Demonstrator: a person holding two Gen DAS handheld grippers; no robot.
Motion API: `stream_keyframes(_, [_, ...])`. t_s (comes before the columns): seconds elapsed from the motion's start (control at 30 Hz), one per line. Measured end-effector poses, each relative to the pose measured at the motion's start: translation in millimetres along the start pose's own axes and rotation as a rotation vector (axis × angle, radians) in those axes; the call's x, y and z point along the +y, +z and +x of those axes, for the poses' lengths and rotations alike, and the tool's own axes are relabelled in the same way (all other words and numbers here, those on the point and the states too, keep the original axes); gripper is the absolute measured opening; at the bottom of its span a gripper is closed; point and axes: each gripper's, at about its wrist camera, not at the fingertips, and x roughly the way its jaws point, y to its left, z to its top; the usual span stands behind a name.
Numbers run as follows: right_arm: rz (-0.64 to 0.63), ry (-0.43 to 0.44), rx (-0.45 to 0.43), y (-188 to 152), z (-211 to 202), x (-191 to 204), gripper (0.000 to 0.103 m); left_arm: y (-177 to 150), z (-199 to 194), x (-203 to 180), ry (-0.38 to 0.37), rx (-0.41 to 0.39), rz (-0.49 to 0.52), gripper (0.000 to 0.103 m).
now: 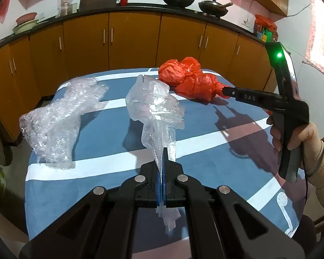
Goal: Collect trash
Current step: 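Grasp a red bag on the table with the right tool, then carry both bags over the wastebasket and open both tools to drop them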
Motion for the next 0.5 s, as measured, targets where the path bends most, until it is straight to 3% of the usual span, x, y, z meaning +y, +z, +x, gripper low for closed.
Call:
stream_keyframes(0.1, [-0.028,-0.009,0.0,1.2,5.2,1.4,0.04,-0.2,1.0,2.1,0.001,0.002,-0.007,0.001])
stream_keyframes(0.33, [-0.071,-0.018,0.043,5.2,22.3,4.0,0.04,1.1,2.2,2.0,0.002,0.007,-0.016,0.001])
stream_keyframes(0.37, [-0.076,-0.016,0.058,4.3,25.4,4.1,0.034,1.2,2.9,2.1,0.003,0.009,-0.019,0.001])
stream_keyframes(0.4, [-0.079,-0.011,0.078,3.6,29.5,4.3,0.021,1.2,3.5,2.2,0.003,0.012,-0.022,0.001])
stream_keyframes(0.5, [-0.078,-0.002,0.101,4.0,33.9,4.3,0.008,0.9,5.4,2.9,0.01,0.017,-0.028,0.001])
